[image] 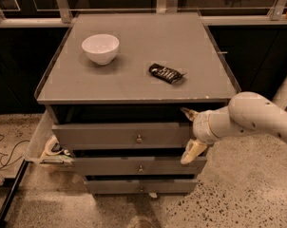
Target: Open top drawer
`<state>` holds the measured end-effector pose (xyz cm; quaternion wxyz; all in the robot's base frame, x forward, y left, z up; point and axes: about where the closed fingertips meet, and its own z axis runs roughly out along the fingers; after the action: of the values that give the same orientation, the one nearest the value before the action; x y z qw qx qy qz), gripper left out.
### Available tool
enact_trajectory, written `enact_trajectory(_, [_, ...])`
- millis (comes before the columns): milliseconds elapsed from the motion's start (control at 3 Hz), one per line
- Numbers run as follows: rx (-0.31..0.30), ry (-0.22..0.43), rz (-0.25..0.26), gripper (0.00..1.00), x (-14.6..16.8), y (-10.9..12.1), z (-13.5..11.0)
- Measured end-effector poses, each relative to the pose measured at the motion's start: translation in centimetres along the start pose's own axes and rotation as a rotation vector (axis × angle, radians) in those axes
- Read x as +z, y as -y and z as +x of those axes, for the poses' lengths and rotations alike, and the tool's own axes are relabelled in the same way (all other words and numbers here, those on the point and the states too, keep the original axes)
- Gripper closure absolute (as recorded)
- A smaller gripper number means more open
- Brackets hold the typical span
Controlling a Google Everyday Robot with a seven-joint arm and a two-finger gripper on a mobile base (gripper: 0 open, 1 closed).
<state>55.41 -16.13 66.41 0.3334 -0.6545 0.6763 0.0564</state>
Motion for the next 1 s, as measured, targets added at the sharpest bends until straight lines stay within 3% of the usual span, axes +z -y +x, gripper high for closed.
enact_trajectory(1000, [0.005, 0.005, -0.009, 0.0, 3.0, 0.6, 2.6])
